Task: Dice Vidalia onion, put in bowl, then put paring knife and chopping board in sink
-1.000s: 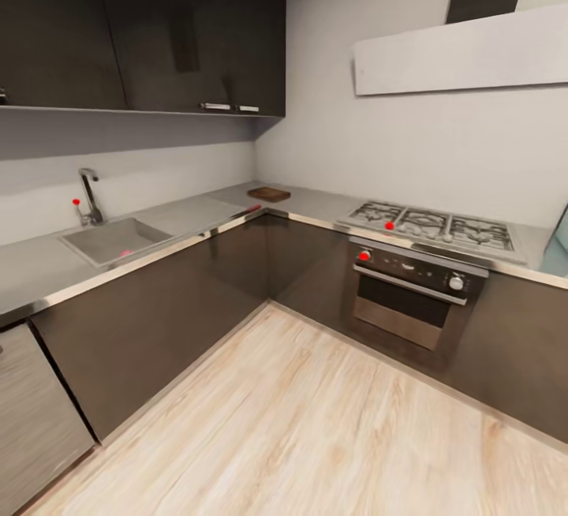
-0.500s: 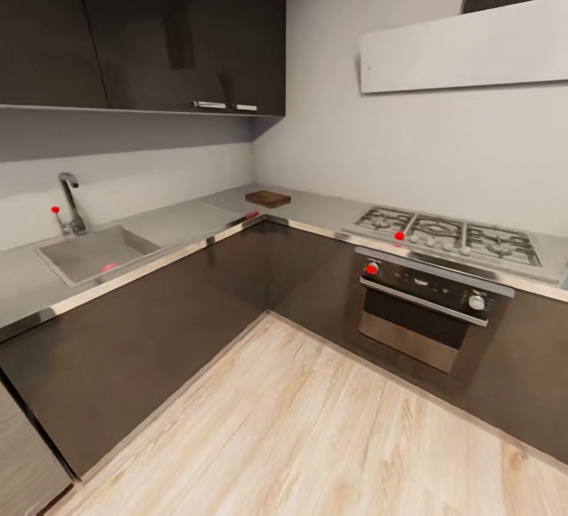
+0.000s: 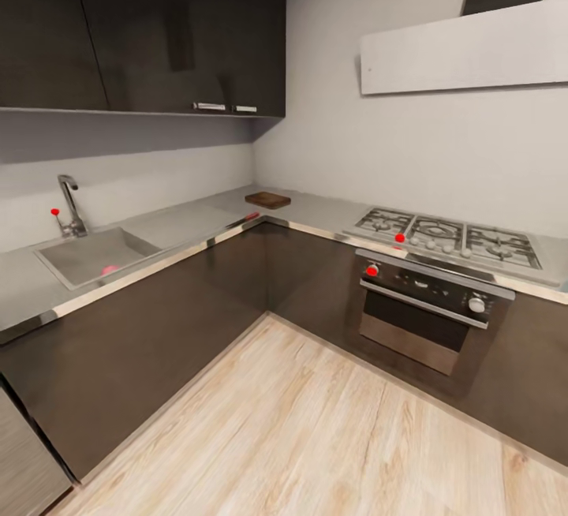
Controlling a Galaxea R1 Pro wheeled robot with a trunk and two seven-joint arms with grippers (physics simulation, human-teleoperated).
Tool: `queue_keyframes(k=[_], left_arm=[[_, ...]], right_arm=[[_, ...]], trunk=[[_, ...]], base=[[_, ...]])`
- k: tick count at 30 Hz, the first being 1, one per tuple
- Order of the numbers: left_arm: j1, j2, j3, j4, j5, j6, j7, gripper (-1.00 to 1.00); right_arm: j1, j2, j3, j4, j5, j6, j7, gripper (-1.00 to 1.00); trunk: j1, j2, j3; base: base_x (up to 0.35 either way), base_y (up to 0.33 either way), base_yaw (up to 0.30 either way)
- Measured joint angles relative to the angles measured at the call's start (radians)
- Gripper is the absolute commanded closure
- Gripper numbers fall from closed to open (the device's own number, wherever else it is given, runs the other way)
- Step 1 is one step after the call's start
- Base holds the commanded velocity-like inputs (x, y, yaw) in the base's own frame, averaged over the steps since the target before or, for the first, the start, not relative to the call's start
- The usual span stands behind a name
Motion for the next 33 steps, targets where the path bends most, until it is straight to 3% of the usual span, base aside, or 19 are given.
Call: queue_keyframes(k=[33], left_arm=[[0.0,-0.001,0.0,0.0,0.0,0.0,0.0,-1.0]], right_arm=[[0.0,0.0,0.0,0.0,0.0,0.0,0.0,-1.0]], trunk=[[-0.127,0.231,0.103]], base=[[0.0,0.0,0.0]])
